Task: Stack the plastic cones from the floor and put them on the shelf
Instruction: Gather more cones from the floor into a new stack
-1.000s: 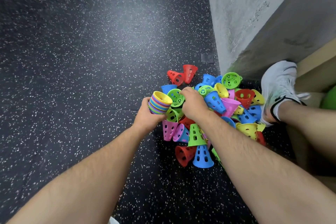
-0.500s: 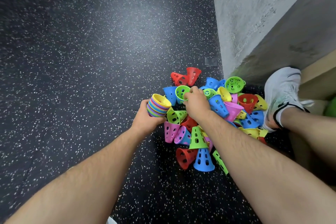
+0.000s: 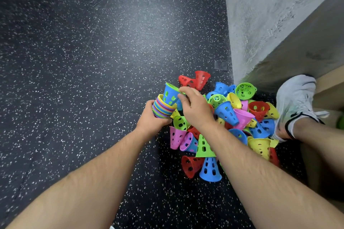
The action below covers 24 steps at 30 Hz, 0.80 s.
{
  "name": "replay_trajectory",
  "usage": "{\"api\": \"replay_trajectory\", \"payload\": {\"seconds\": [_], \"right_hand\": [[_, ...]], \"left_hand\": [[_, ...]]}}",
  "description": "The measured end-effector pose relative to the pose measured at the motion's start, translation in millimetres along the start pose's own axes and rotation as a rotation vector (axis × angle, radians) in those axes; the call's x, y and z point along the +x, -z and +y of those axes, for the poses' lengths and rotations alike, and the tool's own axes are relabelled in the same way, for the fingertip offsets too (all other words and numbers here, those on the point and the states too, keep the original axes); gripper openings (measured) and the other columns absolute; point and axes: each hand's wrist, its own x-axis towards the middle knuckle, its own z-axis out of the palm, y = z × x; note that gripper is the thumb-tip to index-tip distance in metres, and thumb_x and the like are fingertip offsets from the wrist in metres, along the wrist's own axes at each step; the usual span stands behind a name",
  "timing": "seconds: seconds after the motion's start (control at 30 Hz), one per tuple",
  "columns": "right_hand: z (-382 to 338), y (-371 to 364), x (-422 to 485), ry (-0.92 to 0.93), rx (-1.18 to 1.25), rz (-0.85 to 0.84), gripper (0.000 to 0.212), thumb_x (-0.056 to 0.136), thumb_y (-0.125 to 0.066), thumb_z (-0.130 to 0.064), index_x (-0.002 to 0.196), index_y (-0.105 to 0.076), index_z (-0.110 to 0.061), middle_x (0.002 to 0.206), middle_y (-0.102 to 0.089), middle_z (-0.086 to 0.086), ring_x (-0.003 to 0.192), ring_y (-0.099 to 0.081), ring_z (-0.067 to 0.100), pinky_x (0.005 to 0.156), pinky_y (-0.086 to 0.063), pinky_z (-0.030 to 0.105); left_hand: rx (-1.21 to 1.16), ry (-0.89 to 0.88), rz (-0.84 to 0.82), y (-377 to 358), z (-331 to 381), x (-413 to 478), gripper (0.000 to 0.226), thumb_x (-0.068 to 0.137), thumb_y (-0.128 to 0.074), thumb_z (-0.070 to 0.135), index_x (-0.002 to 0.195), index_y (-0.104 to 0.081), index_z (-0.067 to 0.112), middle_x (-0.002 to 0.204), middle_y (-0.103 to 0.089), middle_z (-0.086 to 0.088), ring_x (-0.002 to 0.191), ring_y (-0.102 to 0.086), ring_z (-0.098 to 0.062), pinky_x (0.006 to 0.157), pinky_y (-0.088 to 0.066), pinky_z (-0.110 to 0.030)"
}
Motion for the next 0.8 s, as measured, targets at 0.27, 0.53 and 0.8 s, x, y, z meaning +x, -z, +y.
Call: {"api": "replay_trajectory", "payload": {"seconds": [0.27, 0.53, 0.8], "right_hand": [[13, -29, 15, -0.069, -0.049, -0.233, 0.041, 0.092, -0.047, -0.008, 0.131, -0.057, -0.013, 0.13, -0.061, 0.006, 0.124, -0.053, 0.022, 0.108, -0.039, 0.036], [26, -57, 30, 0.03, -0.55, -0.532, 0.036, 0.091, -0.054, -0.009, 0.125, -0.06, -0.02, 0.134, -0.05, 0.003, 0.122, -0.04, 0.03, 0.097, -0.042, 0.04], [28, -43, 39, -0.07, -0.105, 0.027, 0.018, 0.097, -0.05, -0.013, 0.105, -0.064, -0.007, 0.105, -0.062, 0.014, 0.1, -0.054, 0.032, 0.088, -0.041, 0.038]], "left_hand": [[-0.004, 0.053, 0.057, 12, -7, 3, 0.066, 0.055, -0.08, 0.025, 0.113, -0.047, 0.022, 0.09, -0.065, 0.007, 0.076, -0.061, -0.014, 0.072, -0.05, -0.032], [0.017, 0.107, 0.099, 19, -21, 9, 0.067, 0.057, -0.089, 0.024, 0.102, -0.039, 0.024, 0.086, -0.064, 0.002, 0.065, -0.059, -0.015, 0.064, -0.054, -0.039], [-0.015, -0.004, 0.07, 20, -16, 16, 0.063, 0.065, -0.086, 0.002, 0.114, -0.051, 0.019, 0.092, -0.066, 0.006, 0.073, -0.06, -0.006, 0.067, -0.048, -0.014]]}}
